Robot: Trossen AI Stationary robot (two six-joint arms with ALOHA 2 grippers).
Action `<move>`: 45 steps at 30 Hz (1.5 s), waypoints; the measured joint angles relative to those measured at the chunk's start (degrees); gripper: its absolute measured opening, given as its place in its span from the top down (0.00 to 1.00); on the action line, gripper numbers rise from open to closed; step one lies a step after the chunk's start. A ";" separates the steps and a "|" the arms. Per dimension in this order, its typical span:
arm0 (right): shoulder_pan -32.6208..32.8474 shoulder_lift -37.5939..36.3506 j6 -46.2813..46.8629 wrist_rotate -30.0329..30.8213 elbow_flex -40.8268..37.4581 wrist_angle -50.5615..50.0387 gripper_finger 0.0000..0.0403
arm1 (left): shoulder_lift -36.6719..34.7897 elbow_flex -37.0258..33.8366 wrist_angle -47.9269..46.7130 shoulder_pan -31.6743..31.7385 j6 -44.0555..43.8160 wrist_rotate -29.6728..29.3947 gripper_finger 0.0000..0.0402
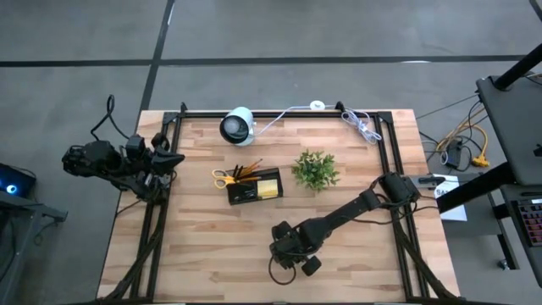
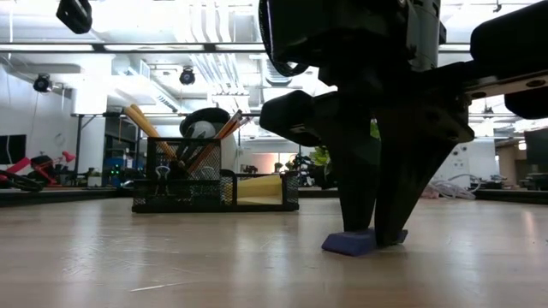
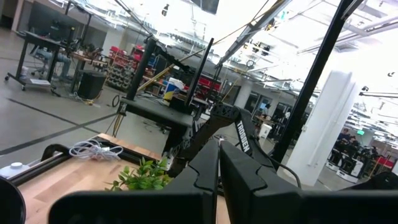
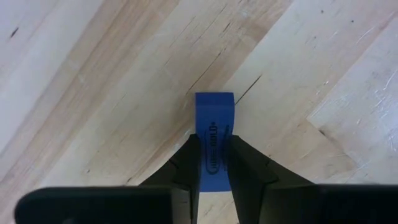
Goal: Pick and place office supplies into organizer
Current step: Put the blue eraser in the black desk organizer
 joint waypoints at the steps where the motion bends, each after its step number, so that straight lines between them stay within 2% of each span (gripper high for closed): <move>1: 0.00 0.00 -0.03 0.00 0.09 -0.11 0.87 | 0.00 0.00 0.00 0.00 0.00 0.00 1.00; 18: -3.01 0.06 -0.14 0.79 5.53 -0.30 0.87 | 0.00 0.00 0.02 0.00 -0.01 -0.01 1.00; 26: -6.96 -0.09 -0.87 6.19 10.92 0.92 0.87 | 0.00 0.00 0.04 0.00 -0.02 0.00 1.00; 45: -17.41 -0.17 0.02 17.14 12.19 19.25 0.87 | 0.00 0.00 0.04 0.00 -0.09 0.00 1.00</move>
